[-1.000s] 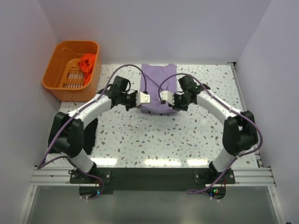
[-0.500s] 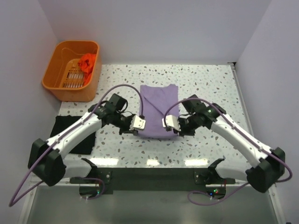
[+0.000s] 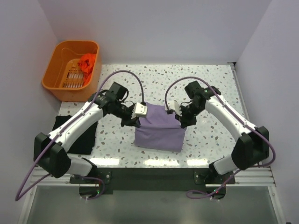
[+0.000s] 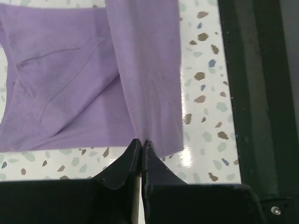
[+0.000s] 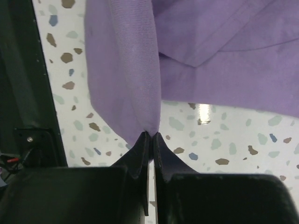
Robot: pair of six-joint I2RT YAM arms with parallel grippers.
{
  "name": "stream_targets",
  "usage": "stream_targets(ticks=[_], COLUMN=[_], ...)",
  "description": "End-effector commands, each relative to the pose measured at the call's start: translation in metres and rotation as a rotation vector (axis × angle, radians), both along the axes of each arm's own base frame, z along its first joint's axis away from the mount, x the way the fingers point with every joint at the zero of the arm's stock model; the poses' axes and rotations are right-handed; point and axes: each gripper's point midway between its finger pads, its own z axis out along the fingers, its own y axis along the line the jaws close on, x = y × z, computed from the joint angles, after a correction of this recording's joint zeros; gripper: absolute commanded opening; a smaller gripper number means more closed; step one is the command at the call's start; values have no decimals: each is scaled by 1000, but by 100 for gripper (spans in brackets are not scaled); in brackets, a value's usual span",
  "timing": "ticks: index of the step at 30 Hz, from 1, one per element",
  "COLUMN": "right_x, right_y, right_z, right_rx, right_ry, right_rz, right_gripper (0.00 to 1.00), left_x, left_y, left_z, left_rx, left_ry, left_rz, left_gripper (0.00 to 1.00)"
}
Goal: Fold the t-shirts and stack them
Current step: Fold the tshirt
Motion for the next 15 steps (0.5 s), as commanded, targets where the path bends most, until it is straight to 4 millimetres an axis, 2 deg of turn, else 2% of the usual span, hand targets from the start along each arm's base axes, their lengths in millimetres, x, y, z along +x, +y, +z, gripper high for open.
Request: stream_targets(ticks=[1,2,3,4,5,6,7,8,10,11,12,13,14,15], right_x=[32,42,49,54,64,71,72,83,95,106,114,122,135,142], right_y=[5,7,7,8,9,8,7,9,7,9,8,8,10,9], right_z=[11,8,5,4,8,-1,-3,1,-11,-9,-12,-25,-23,-29], right_rx=[31,27,26,28,33,24,18,25,19,22,19,8,10,2], right_ry=[-55,-50,-47,-41,-54,-24,1,-12,16,-6,-12,14,-8,0], right_rz=[52,54,53,49,45,44,44,43,43,45,41,40,38,34], right_gripper=[0,0,0,0,0,0,0,0,0,0,0,0,0,0], left_x=[50,62,71,85,93,101,115,122,136,144,150,160,167,176], left_y=[0,-2,-3,-2,-1,-2,0,0,2,0,-1,-3,-3,-4], left_z=[-5,0,-12,-7,-9,-20,-15,-27,-32,-29,-40,-37,-39,-51], left_rx=[-4,-9,7,-4,-5,4,-4,10,13,9,20,14,13,22], left_ry=[-61,-89,-60,-71,-74,-47,-65,-45,-39,-53,-35,-53,-56,-50], left_rz=[56,48,52,68,66,68,81,76,86,83,79,84,91,97], left_gripper=[0,0,0,0,0,0,0,0,0,0,0,0,0,0])
